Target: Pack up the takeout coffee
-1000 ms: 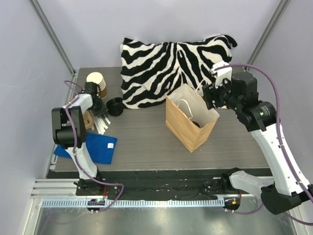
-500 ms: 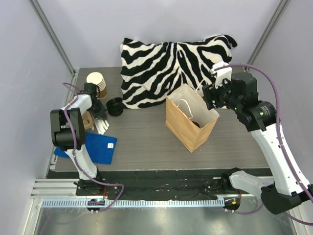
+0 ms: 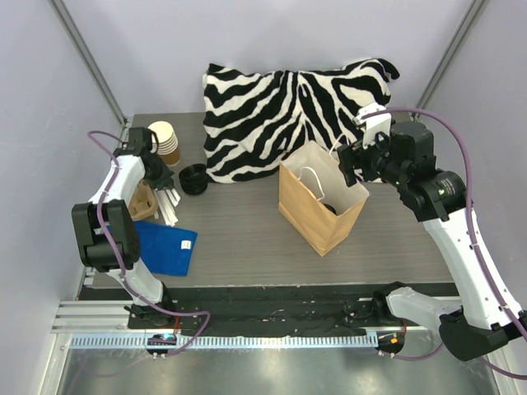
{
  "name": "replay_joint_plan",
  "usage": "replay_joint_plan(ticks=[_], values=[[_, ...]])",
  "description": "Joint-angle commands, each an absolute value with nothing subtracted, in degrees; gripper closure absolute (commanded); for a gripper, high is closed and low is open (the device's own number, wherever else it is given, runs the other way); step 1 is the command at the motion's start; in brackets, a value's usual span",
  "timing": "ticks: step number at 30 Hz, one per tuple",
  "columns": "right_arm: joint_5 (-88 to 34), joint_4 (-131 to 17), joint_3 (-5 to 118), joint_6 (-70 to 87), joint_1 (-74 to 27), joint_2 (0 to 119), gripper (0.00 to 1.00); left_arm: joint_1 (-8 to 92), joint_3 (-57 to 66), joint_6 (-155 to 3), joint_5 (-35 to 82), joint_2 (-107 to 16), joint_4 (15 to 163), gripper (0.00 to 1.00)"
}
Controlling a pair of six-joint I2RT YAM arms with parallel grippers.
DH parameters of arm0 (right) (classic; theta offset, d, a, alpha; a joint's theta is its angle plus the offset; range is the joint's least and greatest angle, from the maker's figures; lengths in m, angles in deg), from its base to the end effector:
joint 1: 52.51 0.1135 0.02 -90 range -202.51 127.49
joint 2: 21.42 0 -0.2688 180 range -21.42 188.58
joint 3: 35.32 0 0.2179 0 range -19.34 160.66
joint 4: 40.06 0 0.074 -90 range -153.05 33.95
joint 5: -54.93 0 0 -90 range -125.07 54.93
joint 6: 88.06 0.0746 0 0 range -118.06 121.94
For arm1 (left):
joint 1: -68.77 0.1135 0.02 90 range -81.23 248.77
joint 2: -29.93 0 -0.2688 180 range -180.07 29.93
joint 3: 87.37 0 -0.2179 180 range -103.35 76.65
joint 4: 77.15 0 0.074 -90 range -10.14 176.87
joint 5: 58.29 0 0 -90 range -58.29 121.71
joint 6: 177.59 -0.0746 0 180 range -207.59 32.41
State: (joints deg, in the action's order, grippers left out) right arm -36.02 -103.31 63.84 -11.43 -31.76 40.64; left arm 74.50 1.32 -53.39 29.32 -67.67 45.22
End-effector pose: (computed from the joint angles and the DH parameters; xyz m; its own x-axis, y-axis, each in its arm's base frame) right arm 0.1886 0.0701 0.4169 -0.3223 -0.3693 -0.8716 -0.4264 0.8787 -0.2147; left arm 0.3361 0.0306 0.2227 -0.6933 -0.6340 -0.3426 -0.5697 0.7733 -0.2781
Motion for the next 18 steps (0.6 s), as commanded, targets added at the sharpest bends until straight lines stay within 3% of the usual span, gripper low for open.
replay_joint_plan(ticks=[1,18], values=[[-35.8,-101.1,67.1,-11.2,-31.9,39.1,0.05,74.9,-1.3,-53.0,28.4,-63.0,42.1,1.0],[-35.9,-99.5,67.2,-11.7,-31.9,37.8,0.02,75.0,0.4,-55.7,28.0,-52.6,46.3,1.0]])
